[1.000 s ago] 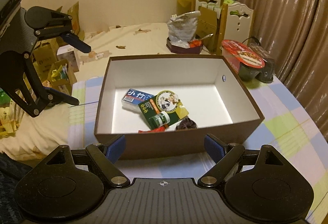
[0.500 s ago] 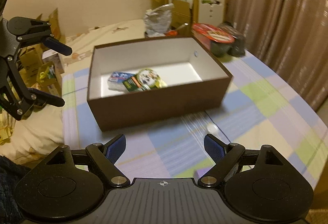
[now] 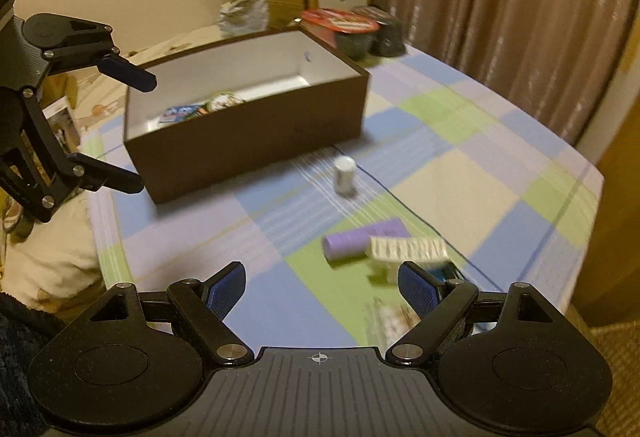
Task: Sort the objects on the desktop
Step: 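Withdraw both tools from the box toward the remaining items on the table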
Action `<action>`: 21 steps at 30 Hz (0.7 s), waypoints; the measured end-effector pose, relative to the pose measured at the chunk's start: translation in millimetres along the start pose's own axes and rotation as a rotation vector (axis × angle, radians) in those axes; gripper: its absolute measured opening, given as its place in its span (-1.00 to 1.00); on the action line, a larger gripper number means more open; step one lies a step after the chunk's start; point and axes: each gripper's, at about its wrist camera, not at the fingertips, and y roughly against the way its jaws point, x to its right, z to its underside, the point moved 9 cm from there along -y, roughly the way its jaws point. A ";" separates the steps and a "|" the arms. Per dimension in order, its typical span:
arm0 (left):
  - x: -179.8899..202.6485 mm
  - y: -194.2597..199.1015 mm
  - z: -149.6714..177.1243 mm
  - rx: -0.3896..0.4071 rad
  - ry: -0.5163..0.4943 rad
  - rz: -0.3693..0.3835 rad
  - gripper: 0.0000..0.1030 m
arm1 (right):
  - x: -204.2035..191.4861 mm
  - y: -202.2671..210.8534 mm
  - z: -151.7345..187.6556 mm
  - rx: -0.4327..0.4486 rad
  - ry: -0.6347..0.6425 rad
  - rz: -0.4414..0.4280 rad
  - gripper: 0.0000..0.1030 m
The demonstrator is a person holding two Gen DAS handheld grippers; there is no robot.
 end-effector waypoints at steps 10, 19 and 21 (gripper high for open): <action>20.8 -41.5 -20.6 -0.013 -0.027 0.061 0.73 | 35.7 1.0 29.2 -0.042 -0.096 0.046 0.67; 26.6 -76.5 -29.4 -0.039 -0.021 0.110 0.73 | 75.5 -2.4 56.0 -0.060 -0.264 0.083 0.67; 28.5 -85.0 -30.5 -0.046 -0.020 0.123 0.73 | 82.6 -3.8 62.3 -0.067 -0.300 0.090 0.67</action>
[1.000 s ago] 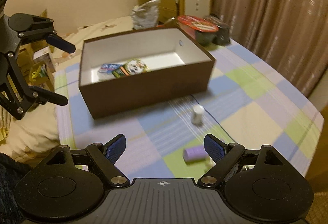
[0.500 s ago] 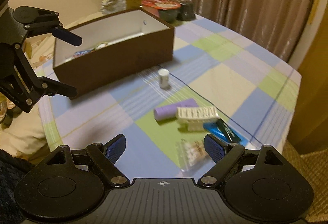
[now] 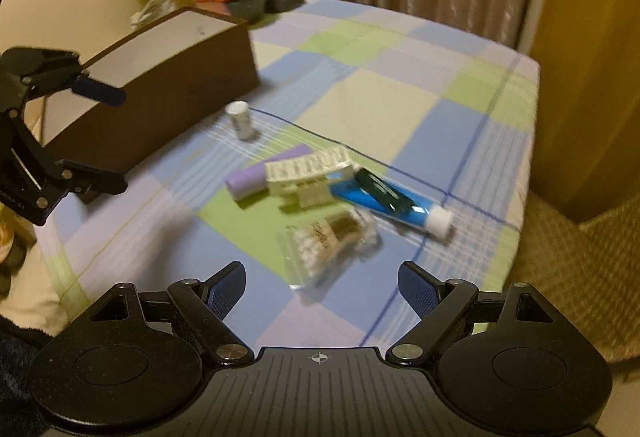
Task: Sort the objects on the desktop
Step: 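Withdraw both tools from the box toward the remaining items on the table, then grasp the purple tube with the left tool while the right tool grasps the cotton swab pack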
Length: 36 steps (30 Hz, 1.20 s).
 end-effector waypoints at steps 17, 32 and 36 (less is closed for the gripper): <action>-10.4 -104.8 -9.7 -0.133 0.049 0.061 0.42 | 58.1 -27.4 21.3 -0.097 -0.214 0.076 0.67; -22.4 -147.2 4.3 -0.192 0.134 0.096 -0.50 | 71.3 -42.1 22.8 -0.097 -0.385 0.094 0.67; -23.5 -128.3 30.0 -0.242 0.188 0.078 -0.51 | 62.7 -50.4 13.9 -0.077 -0.411 0.054 0.67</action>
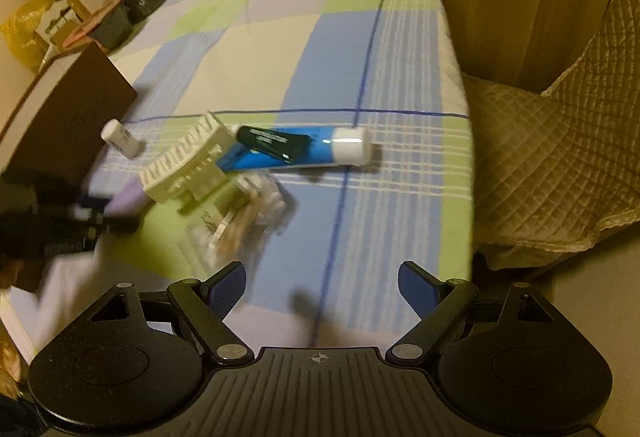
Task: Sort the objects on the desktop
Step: 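Grasp the purple tube with the left tool while the right tool grasps the cotton swab pack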
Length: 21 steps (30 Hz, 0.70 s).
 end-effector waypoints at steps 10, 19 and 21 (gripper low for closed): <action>-2.6 3.5 4.4 0.045 0.019 0.002 -0.42 | -27.1 -24.1 -22.3 -0.003 -0.050 -0.028 0.67; -4.6 9.0 18.8 0.044 0.020 -0.006 -0.46 | -33.6 -53.1 -33.3 -0.009 -0.145 0.101 0.66; -6.6 10.1 22.6 0.042 0.029 -0.008 -0.46 | -36.1 -57.9 -29.1 -0.005 -0.092 0.131 0.13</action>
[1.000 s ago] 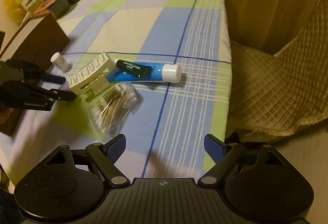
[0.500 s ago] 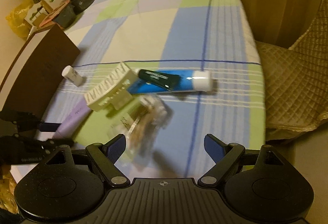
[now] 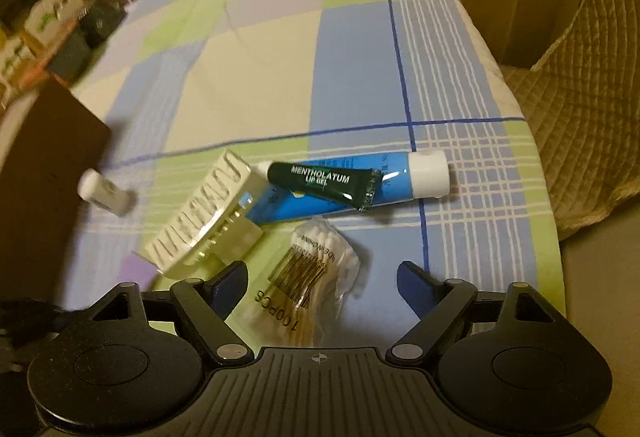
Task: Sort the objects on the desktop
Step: 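Grasp the purple tube with the left tool while the right tool grasps the cotton swab pack, then carry the purple tube and swab pack over the box with both tools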
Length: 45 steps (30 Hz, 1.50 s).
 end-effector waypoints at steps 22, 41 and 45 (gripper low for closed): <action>13.1 59.5 30.4 0.049 -0.059 0.044 -0.47 | -20.3 37.5 50.3 -0.061 0.273 -0.160 -0.57; -92.1 200.6 46.7 0.222 -0.029 -0.074 -0.47 | -149.2 101.7 9.5 -0.006 0.575 -0.353 -0.56; -134.2 216.5 55.1 0.227 -0.047 -0.131 -0.47 | -205.9 112.1 -5.4 0.032 0.645 -0.426 -0.56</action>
